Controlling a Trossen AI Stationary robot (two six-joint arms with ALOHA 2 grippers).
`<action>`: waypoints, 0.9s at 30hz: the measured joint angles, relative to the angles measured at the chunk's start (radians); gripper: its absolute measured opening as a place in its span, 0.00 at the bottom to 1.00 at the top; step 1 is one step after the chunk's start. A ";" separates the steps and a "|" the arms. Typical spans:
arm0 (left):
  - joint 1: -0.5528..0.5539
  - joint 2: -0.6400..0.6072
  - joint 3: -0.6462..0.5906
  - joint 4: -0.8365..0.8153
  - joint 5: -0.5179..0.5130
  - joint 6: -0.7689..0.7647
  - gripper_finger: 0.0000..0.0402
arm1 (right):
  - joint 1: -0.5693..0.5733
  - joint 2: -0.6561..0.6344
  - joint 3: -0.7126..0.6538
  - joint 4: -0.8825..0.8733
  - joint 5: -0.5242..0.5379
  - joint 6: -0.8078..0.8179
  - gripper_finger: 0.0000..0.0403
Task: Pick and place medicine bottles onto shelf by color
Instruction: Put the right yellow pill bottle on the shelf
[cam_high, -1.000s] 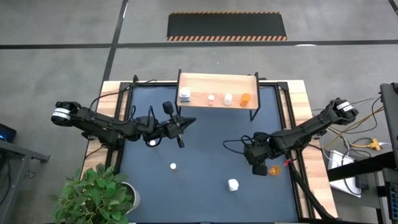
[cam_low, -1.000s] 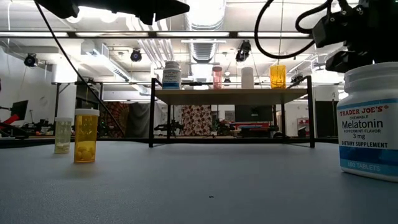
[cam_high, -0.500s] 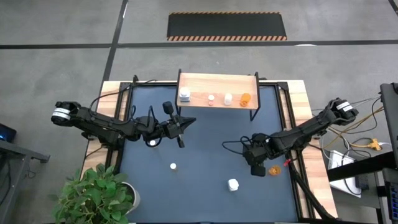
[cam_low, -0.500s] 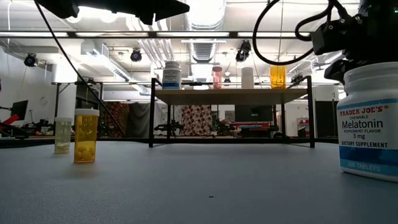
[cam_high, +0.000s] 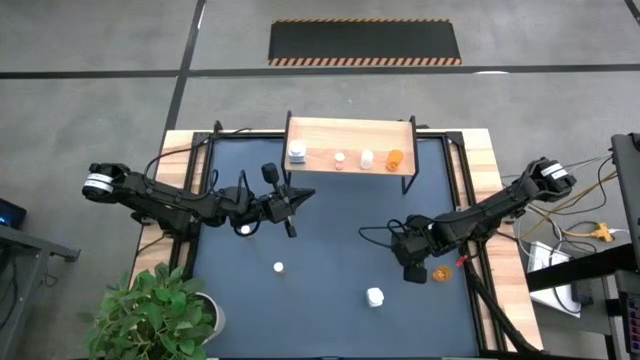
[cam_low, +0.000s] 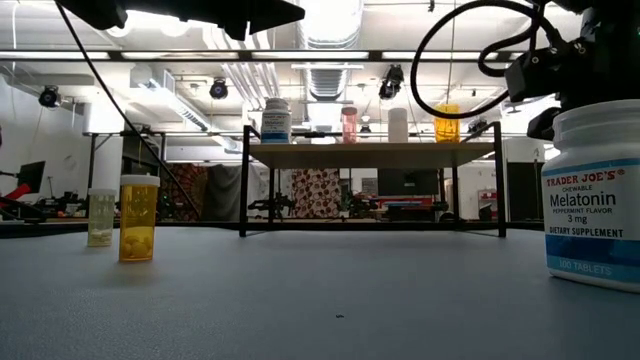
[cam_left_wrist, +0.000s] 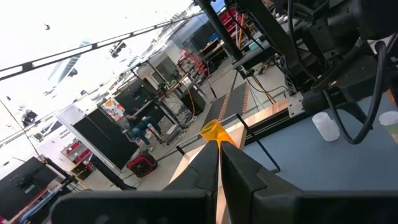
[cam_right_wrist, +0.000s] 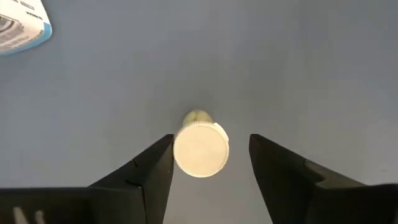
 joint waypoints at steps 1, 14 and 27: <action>0.000 0.000 0.000 0.000 0.000 0.000 0.00 | 0.000 0.000 0.000 0.001 0.000 0.000 0.48; 0.000 0.000 -0.001 0.000 0.000 0.000 0.00 | 0.000 0.000 0.000 0.004 -0.008 0.016 0.37; 0.000 0.000 -0.003 0.000 0.000 0.000 0.00 | 0.000 0.000 0.047 -0.004 -0.024 0.034 0.37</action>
